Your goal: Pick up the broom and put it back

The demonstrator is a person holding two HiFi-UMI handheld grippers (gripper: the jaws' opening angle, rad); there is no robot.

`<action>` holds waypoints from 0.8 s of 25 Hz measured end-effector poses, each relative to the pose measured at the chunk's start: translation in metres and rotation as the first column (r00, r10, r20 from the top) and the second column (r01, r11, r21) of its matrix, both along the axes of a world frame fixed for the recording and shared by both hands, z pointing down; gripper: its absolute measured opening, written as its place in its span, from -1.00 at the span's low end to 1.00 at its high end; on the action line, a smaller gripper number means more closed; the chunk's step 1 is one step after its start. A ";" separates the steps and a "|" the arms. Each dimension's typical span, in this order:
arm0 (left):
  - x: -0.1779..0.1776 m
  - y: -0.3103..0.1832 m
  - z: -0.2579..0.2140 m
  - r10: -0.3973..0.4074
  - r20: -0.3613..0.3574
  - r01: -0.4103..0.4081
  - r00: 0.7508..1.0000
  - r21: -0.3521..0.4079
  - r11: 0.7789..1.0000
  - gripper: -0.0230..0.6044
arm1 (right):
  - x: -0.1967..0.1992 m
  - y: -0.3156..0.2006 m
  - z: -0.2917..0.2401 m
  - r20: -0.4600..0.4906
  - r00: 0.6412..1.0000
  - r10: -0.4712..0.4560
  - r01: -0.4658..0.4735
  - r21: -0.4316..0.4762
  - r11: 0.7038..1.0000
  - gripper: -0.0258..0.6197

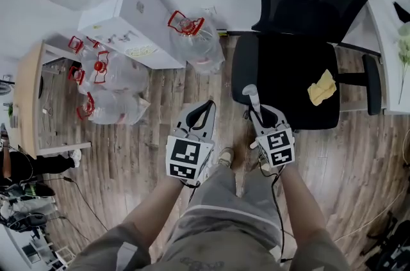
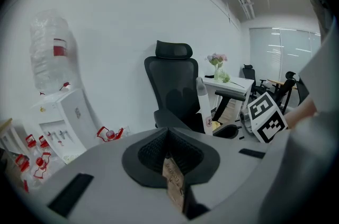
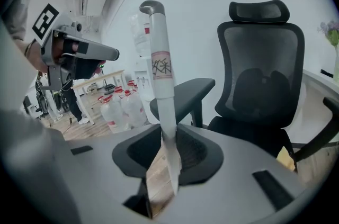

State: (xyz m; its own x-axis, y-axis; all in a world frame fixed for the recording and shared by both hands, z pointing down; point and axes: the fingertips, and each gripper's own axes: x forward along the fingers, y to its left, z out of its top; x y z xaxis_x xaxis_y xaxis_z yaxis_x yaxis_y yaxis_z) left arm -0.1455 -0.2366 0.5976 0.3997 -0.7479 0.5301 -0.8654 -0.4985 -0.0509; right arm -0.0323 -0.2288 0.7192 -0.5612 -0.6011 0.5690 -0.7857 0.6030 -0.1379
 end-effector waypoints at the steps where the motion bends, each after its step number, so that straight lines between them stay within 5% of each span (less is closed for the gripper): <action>1: 0.000 0.002 -0.002 0.007 0.002 -0.007 1.000 0.000 1.000 -0.87 | 0.002 0.004 -0.003 -0.005 1.000 0.012 -0.012 -0.005 1.000 -0.58; 11: 0.000 0.029 -0.034 0.065 0.008 -0.065 0.998 -0.006 0.998 -0.87 | 0.045 0.076 -0.046 -0.086 0.992 0.095 -0.096 -0.015 0.995 -0.60; 20: 0.009 0.047 -0.091 0.110 -0.026 -0.110 0.994 0.027 0.994 -0.87 | 0.079 0.120 -0.152 0.020 0.975 0.222 -0.223 0.068 0.972 -0.61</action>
State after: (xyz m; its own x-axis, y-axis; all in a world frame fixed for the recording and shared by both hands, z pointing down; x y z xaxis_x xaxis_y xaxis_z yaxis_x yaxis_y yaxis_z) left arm -0.1367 -0.1897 0.5070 0.4944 -0.7118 0.4990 -0.8066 -0.5896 -0.0419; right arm 0.0469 -0.1091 0.5668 -0.4152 -0.7494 0.5158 -0.8999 0.4215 -0.1121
